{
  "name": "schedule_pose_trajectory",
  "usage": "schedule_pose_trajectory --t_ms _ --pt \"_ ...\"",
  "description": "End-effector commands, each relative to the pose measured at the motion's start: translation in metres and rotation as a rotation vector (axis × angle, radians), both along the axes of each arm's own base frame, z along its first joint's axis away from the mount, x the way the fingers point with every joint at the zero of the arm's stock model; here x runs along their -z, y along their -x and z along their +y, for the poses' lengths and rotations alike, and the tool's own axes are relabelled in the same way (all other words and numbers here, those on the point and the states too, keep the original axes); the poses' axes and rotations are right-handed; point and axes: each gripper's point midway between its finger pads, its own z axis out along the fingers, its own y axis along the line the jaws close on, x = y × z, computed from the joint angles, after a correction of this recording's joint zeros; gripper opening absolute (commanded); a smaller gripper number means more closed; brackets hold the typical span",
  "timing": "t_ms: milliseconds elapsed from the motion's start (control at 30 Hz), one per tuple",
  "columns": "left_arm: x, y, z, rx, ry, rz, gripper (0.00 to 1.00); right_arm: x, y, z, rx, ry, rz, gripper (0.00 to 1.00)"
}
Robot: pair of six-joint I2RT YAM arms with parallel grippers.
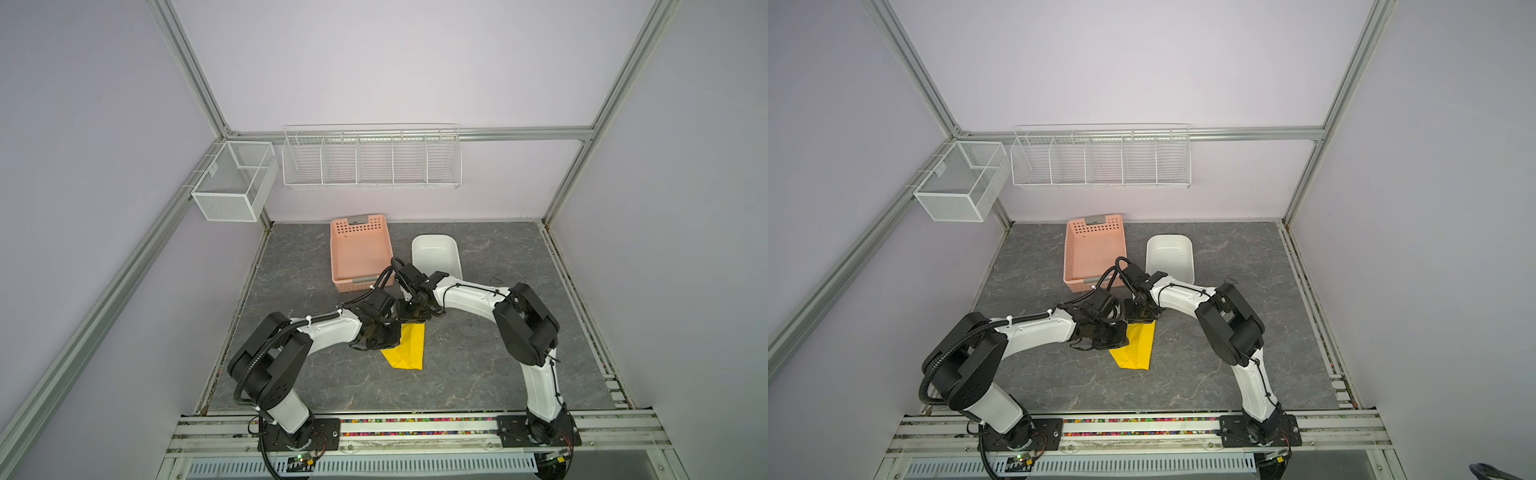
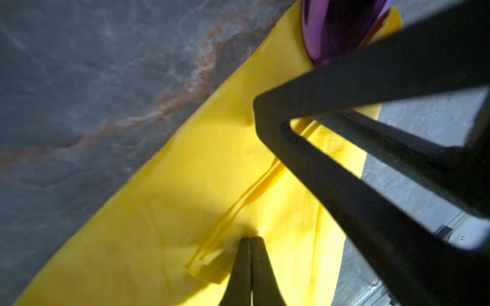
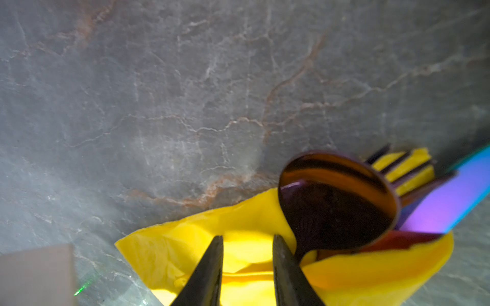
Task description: Place the utensils on the paper napkin and roll it up
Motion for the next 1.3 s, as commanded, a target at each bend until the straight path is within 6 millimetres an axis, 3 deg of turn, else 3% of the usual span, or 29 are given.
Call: schedule_pose_trajectory --t_ms 0,200,333,467,567,1267 --pt "0.015 0.01 0.012 -0.002 -0.061 0.041 0.0 -0.026 -0.003 -0.002 -0.001 -0.018 -0.036 0.36" --pt "0.014 0.01 0.014 -0.007 -0.068 0.037 0.0 -0.055 0.005 -0.001 -0.004 -0.08 -0.051 0.34" --pt "0.012 0.009 0.014 -0.012 -0.064 0.031 0.0 -0.063 0.022 -0.003 0.006 -0.133 -0.014 0.25" --pt "0.012 0.009 0.014 -0.016 -0.063 0.031 0.0 -0.047 0.042 -0.01 0.004 -0.121 0.063 0.13" --pt "0.013 0.009 0.014 -0.015 -0.06 0.032 0.0 -0.031 0.052 -0.01 0.003 -0.11 0.096 0.1" --pt "0.012 0.012 0.017 -0.019 -0.064 0.031 0.0 0.015 0.06 -0.014 0.0 -0.012 0.149 0.11"
